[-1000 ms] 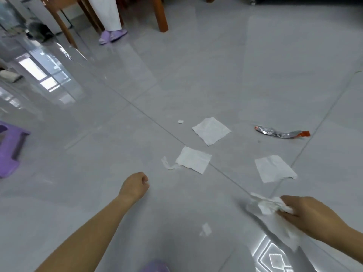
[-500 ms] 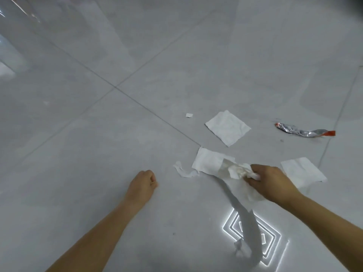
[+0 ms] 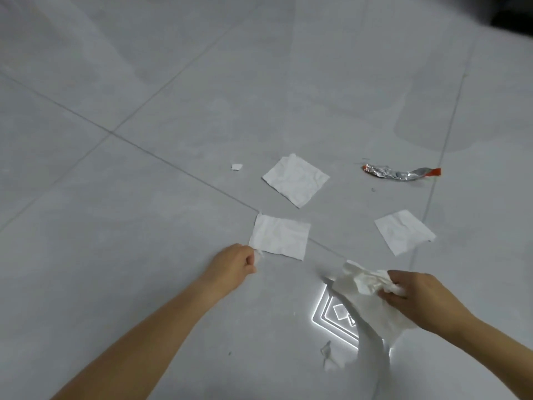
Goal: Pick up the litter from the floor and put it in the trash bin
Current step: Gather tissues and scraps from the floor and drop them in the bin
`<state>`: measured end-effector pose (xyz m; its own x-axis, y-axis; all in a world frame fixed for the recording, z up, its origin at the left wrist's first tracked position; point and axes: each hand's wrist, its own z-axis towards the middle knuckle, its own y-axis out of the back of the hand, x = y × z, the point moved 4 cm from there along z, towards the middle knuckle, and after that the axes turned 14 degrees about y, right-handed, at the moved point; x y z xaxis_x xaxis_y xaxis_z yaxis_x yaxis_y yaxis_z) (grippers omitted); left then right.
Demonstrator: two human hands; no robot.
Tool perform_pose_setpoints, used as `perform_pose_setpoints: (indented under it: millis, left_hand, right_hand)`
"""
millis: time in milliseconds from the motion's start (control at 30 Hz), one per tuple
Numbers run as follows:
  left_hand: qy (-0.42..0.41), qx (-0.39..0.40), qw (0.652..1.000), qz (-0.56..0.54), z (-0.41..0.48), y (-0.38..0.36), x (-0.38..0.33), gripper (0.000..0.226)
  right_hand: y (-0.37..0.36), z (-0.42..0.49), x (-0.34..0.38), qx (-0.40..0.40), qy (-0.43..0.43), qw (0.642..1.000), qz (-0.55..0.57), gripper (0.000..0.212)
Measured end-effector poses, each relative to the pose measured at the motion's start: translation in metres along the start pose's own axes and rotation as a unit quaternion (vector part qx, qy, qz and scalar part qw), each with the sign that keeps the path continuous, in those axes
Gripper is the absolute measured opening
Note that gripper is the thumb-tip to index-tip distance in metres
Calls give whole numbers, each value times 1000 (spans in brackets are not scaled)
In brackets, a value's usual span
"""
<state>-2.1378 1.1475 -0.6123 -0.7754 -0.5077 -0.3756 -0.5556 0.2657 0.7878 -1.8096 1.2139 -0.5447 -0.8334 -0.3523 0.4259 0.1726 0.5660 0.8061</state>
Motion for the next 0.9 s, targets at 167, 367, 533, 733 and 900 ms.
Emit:
perform_pose_setpoints:
  millis: [167, 367, 533, 733, 900]
  left_hand:
    - [0, -2, 991, -137, 14, 15, -50, 25]
    - [40, 23, 999, -18, 38, -9, -69, 49]
    - [37, -20, 999, 21, 26, -19, -68, 19]
    - [4, -10, 1000, -7, -8, -26, -88, 16]
    - [-87, -6, 995, -50, -48, -6, -160, 9]
  right_hand:
    - [-19, -15, 2, 47, 43, 997, 40, 22]
    - [-67, -33, 41, 186, 224, 957, -13, 25]
    - [-110, -28, 62, 192, 281, 935, -100, 35]
    - [-94, -26, 44, 113, 229, 965, 58, 32]
    - [10, -40, 5, 3, 133, 967, 215, 24]
